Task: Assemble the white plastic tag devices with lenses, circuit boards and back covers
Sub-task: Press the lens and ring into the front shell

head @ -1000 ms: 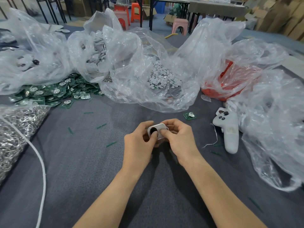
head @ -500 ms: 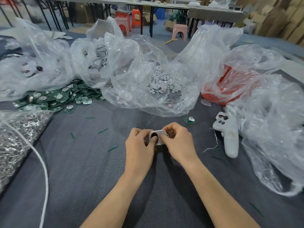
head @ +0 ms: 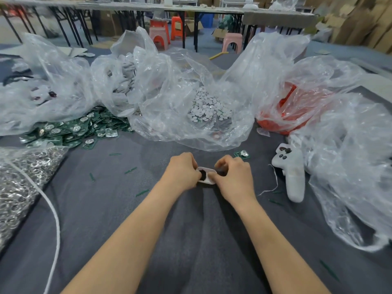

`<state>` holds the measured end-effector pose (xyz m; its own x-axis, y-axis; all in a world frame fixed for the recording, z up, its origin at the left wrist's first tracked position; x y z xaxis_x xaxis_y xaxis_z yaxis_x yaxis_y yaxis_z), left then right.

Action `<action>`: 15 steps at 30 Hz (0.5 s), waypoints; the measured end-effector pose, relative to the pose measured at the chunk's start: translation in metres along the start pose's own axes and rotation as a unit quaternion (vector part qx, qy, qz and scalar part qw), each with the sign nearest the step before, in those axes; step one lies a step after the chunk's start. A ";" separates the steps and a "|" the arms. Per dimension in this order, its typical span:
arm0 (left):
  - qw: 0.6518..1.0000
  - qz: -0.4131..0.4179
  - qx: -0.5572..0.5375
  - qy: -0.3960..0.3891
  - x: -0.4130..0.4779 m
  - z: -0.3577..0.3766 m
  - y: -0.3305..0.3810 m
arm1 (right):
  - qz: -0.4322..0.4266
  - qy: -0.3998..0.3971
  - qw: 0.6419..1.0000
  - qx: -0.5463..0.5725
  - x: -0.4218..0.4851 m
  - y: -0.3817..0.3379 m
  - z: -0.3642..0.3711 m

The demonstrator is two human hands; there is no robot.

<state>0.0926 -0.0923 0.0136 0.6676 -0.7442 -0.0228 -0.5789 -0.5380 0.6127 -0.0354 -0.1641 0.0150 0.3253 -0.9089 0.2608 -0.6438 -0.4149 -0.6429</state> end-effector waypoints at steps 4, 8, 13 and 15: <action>0.993 0.054 0.085 0.062 0.009 -0.021 0.028 | -0.005 -0.004 1.000 0.004 0.000 0.004 0.002; 0.971 0.224 0.031 0.083 0.018 0.003 0.120 | -0.029 0.075 0.992 0.097 0.001 -0.006 -0.011; 0.910 0.355 0.207 -0.051 0.043 0.087 0.187 | 0.119 0.159 0.951 0.238 -0.001 0.018 -0.027; 0.892 0.367 0.259 -0.058 0.056 0.104 0.190 | 0.073 0.190 0.949 0.242 0.004 0.015 -0.033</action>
<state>-0.0286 -0.2777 0.0464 -0.0149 -0.9909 0.1336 -0.9985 0.0218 0.0502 -0.0667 -0.1752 0.0302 -0.0752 -0.9426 0.3253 -0.2393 -0.2997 -0.9235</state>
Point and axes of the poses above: each hand's wrist, its own x-axis towards the middle knuckle, its own z-axis out of the palm, y = z × x, the point moved 8 cm from there along x, towards the middle knuckle, and after that the axes turned 12 degrees about y, right-handed, at the moved point
